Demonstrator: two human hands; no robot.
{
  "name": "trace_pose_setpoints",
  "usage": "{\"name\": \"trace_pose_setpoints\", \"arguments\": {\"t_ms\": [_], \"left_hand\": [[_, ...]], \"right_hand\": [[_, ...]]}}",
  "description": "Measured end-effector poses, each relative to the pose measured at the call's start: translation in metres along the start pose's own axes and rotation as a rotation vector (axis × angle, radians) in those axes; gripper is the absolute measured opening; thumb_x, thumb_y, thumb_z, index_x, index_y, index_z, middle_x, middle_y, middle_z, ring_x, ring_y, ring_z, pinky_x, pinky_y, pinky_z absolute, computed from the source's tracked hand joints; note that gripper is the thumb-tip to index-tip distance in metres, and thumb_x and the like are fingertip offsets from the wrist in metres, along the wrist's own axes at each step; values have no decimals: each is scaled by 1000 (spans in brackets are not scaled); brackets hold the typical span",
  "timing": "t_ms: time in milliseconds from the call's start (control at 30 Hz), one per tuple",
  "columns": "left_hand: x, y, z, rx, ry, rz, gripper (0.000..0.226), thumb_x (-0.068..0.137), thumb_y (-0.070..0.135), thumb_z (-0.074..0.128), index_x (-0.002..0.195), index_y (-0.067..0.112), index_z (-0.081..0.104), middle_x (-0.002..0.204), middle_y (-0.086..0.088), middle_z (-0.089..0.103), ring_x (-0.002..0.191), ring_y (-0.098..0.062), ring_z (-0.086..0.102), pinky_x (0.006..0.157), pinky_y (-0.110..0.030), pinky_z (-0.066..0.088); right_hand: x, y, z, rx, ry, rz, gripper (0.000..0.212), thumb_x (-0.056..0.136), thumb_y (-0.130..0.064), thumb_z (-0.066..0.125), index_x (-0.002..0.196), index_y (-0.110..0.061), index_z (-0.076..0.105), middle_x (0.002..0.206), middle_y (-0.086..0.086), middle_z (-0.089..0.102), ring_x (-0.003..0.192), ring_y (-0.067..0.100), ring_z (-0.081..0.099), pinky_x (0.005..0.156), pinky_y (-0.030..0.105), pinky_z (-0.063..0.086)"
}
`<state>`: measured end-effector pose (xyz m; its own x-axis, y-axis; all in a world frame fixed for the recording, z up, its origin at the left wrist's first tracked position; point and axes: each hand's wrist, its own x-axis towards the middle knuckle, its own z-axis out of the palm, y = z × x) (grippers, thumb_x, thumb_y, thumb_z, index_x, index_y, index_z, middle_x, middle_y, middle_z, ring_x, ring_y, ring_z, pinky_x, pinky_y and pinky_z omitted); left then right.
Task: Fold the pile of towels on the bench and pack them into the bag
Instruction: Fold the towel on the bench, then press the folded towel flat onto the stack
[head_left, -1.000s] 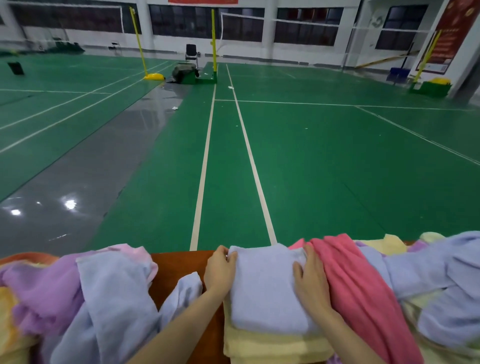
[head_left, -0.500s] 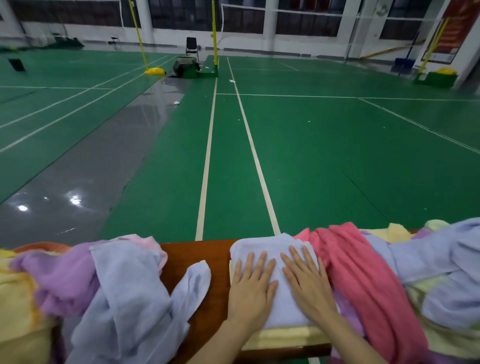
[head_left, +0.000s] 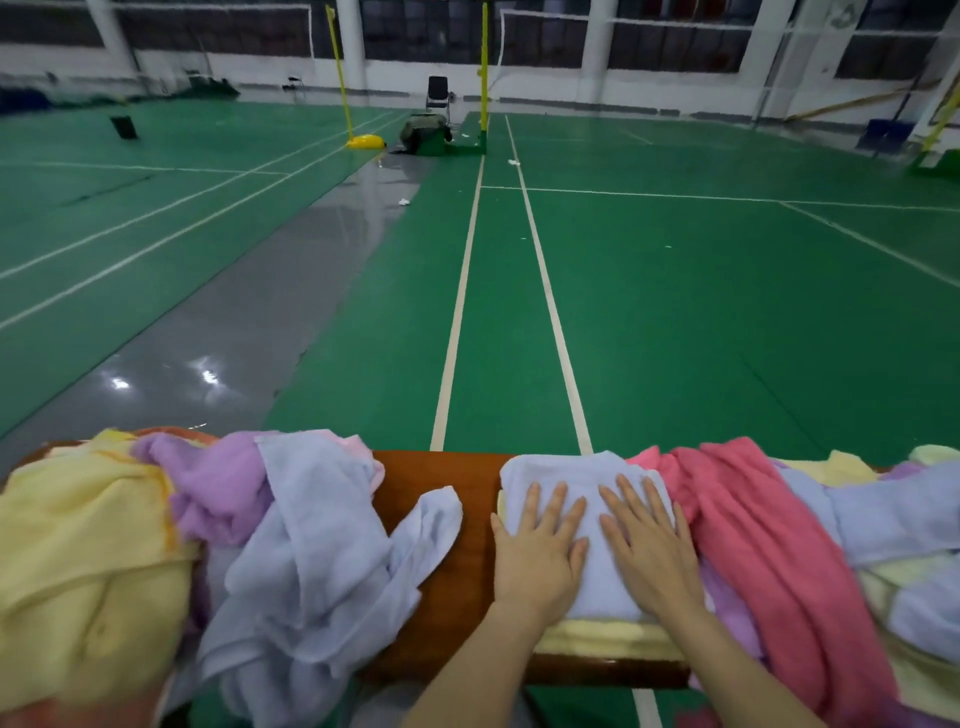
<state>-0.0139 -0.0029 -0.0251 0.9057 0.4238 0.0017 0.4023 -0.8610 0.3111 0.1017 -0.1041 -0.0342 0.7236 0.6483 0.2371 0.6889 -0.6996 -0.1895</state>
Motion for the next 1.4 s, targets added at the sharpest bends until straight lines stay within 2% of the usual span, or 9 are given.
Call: {"name": "trace_pose_setpoints", "arguments": {"t_ms": [167,500,700,833,900,1000,1067,1233,1400], "left_hand": [[-1,1,0,-17,18,-36,101,56,66,-39,147,42,-3,155,17,-13,144,-16,-18,113,-59,5],[-11,-21,-5,31,54,-57,96,56,68,-43,142,45,-9,145,23,-22,140,-12,-23,117,-46,9],[-26,-76,-20,-8,96,-39,84,66,75,-29,140,47,1,149,22,-10,140,-12,-19,118,-42,-1],[-30,-80,-25,45,86,-22,87,64,74,-33,140,45,-2,149,20,-12,141,-14,-18,116,-42,-2],[-29,-79,-26,61,135,-2,82,74,70,-25,143,41,8,149,17,-5,143,-20,-8,114,-49,-2],[-25,-77,-32,234,111,-13,70,90,58,-9,141,39,34,152,11,18,142,-23,19,112,-51,-9],[-19,-66,-37,251,185,-52,46,94,39,24,110,31,67,126,0,62,118,-30,56,108,-56,18],[7,9,-42,-198,176,-31,32,90,9,38,104,12,67,110,-6,62,105,-28,54,94,-36,39],[31,77,-30,-545,-170,-178,38,89,4,38,123,2,56,120,-21,60,109,-34,57,90,-34,45]], "right_hand": [[-2,0,-4,22,-29,-71,76,80,-62,0,139,-33,40,151,-10,28,143,15,16,108,34,2],[-1,-23,-3,47,-118,-117,53,92,-50,27,120,-25,64,130,0,59,127,19,33,105,34,14],[-5,-81,10,93,-191,-70,74,95,-52,1,120,-24,65,131,1,58,126,27,49,101,41,21],[-6,-86,5,127,-227,-129,117,56,-72,-38,149,-28,18,158,-4,2,143,18,-13,109,36,-12],[-7,-82,-5,175,-273,-131,120,48,-77,-36,149,-31,10,157,-7,-7,142,14,-20,112,35,-14],[-1,-68,-21,407,-345,-114,72,89,-66,21,147,-24,25,158,-5,6,145,11,-2,116,30,1],[5,-47,-35,534,-241,-63,45,97,-37,44,137,-17,45,151,2,32,141,14,24,114,28,17],[17,13,-84,537,1,159,27,96,-23,48,115,-11,64,126,5,59,117,22,52,103,36,38],[27,58,-108,429,44,282,29,93,-21,45,112,-10,64,117,13,64,107,28,57,97,36,42]]}}
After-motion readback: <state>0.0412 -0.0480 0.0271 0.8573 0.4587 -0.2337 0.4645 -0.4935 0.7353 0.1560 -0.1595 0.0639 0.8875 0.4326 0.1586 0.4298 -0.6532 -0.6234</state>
